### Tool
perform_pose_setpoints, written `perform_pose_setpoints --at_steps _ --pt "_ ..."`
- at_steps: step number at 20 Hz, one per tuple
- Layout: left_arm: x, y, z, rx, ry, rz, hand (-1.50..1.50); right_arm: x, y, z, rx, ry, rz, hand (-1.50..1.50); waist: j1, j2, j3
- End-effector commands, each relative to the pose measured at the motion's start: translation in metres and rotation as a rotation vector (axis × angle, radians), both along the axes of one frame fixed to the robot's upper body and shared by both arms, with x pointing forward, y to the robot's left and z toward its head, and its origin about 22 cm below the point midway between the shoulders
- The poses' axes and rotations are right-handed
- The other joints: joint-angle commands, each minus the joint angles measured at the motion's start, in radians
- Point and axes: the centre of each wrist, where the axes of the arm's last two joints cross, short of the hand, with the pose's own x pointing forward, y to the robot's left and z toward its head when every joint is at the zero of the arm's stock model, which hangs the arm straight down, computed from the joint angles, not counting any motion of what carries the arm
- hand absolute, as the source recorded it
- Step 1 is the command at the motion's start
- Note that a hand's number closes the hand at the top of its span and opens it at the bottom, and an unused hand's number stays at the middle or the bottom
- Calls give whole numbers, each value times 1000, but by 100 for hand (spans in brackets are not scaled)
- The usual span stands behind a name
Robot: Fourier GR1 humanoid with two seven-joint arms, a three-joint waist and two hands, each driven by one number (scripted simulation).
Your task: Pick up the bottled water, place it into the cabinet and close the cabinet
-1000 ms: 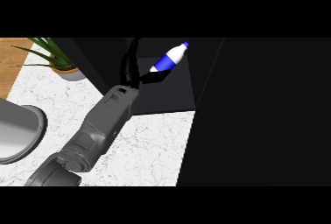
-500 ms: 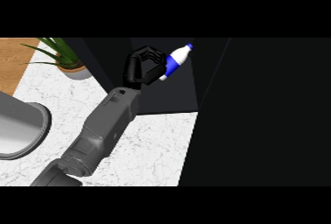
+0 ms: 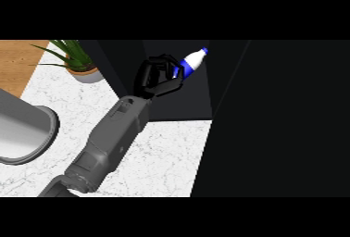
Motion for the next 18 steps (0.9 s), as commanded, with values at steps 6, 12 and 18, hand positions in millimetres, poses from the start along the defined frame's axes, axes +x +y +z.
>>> perform_pose_setpoints --at_steps 6,12,18 --pt "-42 27 -33 -174 51 -38 150 -14 -10 11 -57 -36 -28 -150 57 -23 3" --pt "-82 35 -44 -236 86 -60 150 -14 -9 16 -45 -29 -9 -150 77 -26 1" --pt "-123 68 -20 -256 78 -73 150 -8 -6 12 -142 -21 120 150 84 -22 3"
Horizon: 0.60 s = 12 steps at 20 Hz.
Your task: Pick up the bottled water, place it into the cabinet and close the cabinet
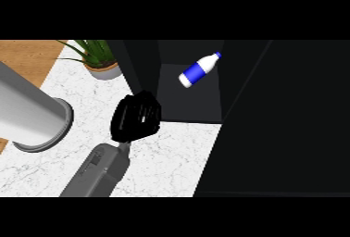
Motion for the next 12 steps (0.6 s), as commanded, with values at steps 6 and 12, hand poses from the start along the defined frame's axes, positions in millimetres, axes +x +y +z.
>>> perform_pose_setpoints --at_steps 6,12 --pt "-84 48 15 -36 13 47 150 -22 13 26 -26 -7 296 150 5 4 -2" --pt "-136 92 32 -15 3 98 150 -19 26 27 -16 32 331 150 -3 8 -3"
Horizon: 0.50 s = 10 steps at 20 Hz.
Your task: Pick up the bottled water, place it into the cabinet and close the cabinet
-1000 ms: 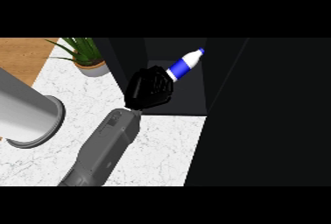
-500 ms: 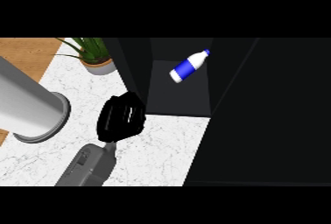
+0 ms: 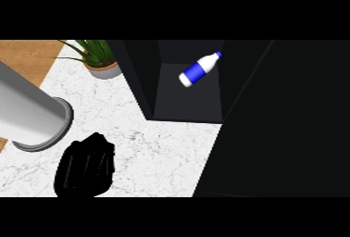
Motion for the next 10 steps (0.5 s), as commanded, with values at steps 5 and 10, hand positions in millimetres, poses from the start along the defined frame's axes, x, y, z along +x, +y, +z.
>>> perform_pose_setpoints --at_steps 5,10 --pt "-66 37 19 4 -12 35 150 -6 26 31 115 -16 100 150 -4 4 -2" --pt "-82 67 39 -2 -35 70 150 19 68 40 107 -44 77 150 -21 9 -1"
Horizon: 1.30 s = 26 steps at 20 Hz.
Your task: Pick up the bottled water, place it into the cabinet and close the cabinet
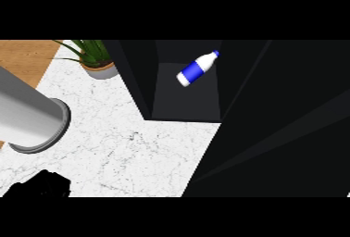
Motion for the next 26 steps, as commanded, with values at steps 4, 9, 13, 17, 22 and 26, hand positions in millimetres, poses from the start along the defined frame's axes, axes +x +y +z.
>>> perform_pose_setpoints --at_steps 4,9,13,17,22,26 --pt "-44 38 13 4 10 43 150 32 40 36 76 20 0 150 -7 6 2" --pt "-62 62 14 -4 8 47 150 76 43 42 75 45 -23 150 -7 10 3" --pt "-63 81 7 1 -11 44 150 119 60 40 77 40 -62 150 -9 11 3" --pt "-52 85 20 2 -3 45 150 159 71 50 49 43 -66 150 -11 13 3" --pt "-57 90 28 4 -8 74 150 198 69 35 2 82 -83 150 -15 12 3" --pt "-67 98 19 -6 -4 47 150 233 75 26 -24 131 -103 150 -5 12 3"
